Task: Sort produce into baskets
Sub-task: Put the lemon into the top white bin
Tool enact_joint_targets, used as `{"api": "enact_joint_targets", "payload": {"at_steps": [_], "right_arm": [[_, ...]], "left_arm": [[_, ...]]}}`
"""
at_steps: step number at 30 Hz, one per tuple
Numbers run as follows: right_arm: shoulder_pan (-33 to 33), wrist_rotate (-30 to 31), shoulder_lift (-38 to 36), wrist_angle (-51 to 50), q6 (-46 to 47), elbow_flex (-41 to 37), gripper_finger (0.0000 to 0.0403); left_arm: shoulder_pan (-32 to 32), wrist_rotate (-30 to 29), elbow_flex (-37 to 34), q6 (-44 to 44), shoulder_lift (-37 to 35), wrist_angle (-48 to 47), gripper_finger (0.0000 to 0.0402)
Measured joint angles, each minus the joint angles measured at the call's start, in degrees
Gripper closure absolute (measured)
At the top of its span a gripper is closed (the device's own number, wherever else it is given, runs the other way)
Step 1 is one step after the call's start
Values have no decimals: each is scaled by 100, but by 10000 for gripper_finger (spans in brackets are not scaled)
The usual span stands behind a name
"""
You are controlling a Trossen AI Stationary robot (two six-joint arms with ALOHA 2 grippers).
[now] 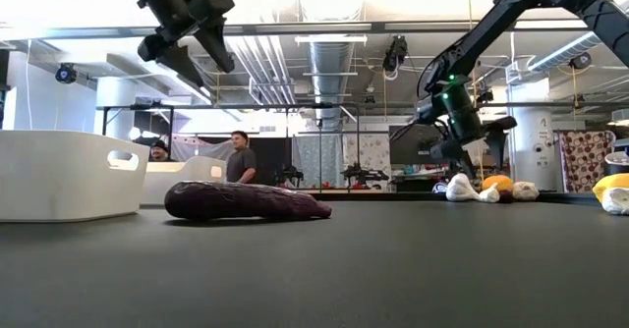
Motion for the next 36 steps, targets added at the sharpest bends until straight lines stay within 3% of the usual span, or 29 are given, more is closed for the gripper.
{"api": "enact_joint_targets", "payload": {"at_steps": [6,10,20,29,36], "right_arm": [[67,-409,-11,-10,702,349,109],[304,-614,-17,17,1871,528,112],[867,149,-22,-172,4308,193,101],[744,397,-458,-281,5196,-537,103],[525,662,-1055,1012,4934,-1639,110]], "left_arm": [[-219,-170,0,-17,0,-10,86],[-220,-315,0,129,0,4,86],[-227,-300,0,285,-2,-308,86],[-229,-465,0,441,-4,-317,86],[-211,-597,0,591,-4,-236,86]]}}
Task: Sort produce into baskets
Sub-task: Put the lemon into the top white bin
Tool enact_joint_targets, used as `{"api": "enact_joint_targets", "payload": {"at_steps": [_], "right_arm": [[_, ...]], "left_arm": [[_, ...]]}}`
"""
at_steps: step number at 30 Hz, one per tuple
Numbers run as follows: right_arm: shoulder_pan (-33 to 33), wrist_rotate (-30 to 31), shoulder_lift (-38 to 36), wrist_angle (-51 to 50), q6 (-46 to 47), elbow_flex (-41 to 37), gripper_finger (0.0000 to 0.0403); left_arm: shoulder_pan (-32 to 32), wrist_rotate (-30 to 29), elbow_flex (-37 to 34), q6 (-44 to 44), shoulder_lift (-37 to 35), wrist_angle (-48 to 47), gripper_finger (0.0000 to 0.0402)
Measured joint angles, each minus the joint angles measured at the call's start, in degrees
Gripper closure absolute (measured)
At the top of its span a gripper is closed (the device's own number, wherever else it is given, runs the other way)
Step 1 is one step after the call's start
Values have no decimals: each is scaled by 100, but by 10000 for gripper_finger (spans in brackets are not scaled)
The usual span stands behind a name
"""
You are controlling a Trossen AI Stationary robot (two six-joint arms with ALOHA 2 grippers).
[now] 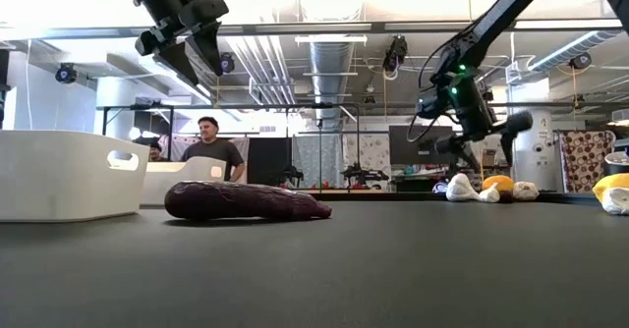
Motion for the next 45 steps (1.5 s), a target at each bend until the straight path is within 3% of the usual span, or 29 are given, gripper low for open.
{"api": "enact_joint_targets", "payload": {"at_steps": [17,24,29,36,40,45], "right_arm": [[-189,-599,588,970,-386,-407,105],[-149,-736,546,1057,-953,-409,167],[15,-786,216,889,-2114,-413,188],[1225,-224,-894,485,-3028,-416,182],[2280,-203,-1503,449,-3019,-416,177],[3737,-205,-1813,480,-2881,-416,181]], "left_arm": [[2,47,0,-9,4,188,86],[2,61,0,106,4,638,86],[22,922,0,995,6,1466,86],[31,1199,0,1975,227,2521,86],[33,1892,0,2538,471,3107,86],[-8,2865,0,2638,611,3571,86]]}}
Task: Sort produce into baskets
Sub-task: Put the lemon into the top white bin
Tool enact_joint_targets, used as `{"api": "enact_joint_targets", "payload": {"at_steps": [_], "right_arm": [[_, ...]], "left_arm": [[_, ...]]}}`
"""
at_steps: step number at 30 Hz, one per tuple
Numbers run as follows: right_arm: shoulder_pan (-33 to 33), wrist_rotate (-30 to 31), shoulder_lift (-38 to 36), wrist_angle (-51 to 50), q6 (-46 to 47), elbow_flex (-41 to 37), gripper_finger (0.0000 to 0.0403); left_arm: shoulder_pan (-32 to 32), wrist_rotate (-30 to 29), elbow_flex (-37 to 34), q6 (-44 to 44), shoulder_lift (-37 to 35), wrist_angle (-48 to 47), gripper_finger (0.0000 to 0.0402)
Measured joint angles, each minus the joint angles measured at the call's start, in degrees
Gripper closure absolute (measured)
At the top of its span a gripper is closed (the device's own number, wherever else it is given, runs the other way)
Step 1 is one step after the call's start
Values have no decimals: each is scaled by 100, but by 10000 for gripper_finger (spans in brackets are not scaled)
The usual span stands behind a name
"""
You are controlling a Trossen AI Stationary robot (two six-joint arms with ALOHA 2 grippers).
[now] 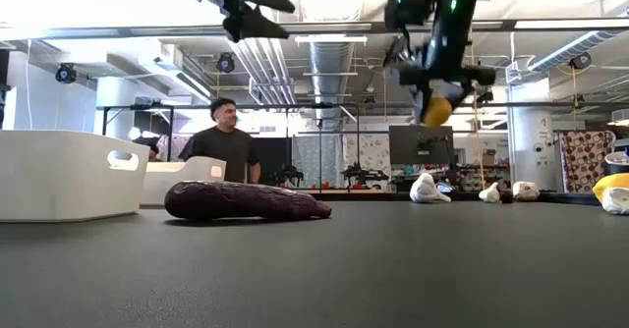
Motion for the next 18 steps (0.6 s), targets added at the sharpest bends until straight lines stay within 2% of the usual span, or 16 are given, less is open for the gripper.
{"api": "enact_joint_targets", "payload": {"at_steps": [4,8,14,18], "right_arm": [[935,-11,172,156,59,-2,181],[1451,-146,656,756,-145,-2,181],[1516,-810,1744,1969,-811,239,181],[1517,-956,2457,2100,-1550,794,181]], "left_arm": [[-135,200,0,-36,-69,-144,86],[-351,195,0,-43,-276,-694,86],[-652,156,0,-179,-647,-1584,86],[-726,13,0,-425,-927,-1943,86]]}}
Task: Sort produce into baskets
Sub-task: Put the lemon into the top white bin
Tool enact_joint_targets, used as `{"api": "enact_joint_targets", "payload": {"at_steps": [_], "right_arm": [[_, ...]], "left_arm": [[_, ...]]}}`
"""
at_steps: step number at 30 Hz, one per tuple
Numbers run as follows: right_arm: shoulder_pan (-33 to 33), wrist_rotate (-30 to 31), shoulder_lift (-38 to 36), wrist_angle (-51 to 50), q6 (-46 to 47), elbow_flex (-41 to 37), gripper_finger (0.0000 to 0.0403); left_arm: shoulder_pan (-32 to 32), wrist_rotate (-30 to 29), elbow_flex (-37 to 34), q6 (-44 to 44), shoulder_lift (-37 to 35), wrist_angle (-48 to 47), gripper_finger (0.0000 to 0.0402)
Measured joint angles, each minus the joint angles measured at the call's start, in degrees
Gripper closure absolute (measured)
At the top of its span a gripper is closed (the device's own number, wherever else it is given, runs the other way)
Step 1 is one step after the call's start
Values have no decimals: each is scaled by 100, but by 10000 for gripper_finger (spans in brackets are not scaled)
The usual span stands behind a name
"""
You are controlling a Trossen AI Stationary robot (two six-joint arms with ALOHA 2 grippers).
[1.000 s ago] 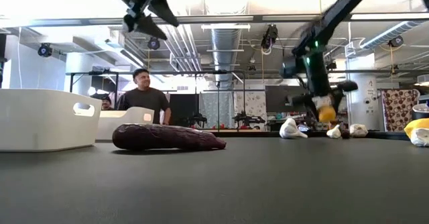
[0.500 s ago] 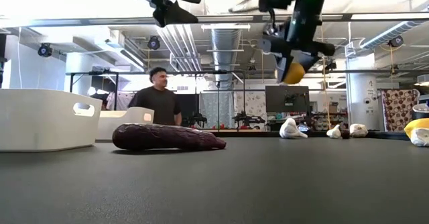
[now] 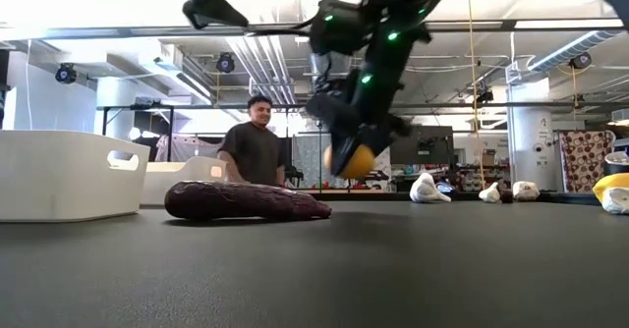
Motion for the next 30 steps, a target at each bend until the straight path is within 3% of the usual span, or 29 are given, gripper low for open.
{"api": "enact_joint_targets", "payload": {"at_steps": [7,15,23,30], "right_arm": [[0,-602,1004,-47,-1323,905,173],[0,-595,1420,-430,-1681,1480,140],[42,-666,974,-1096,-1491,1499,77],[272,-893,-7,-1990,-1310,1495,42]], "left_arm": [[-11,-547,-205,-431,-476,-420,86],[-17,-617,-1026,-683,-676,18,86],[-15,-589,-1559,-466,-643,765,85],[-6,-425,-1790,154,-22,971,53]]}}
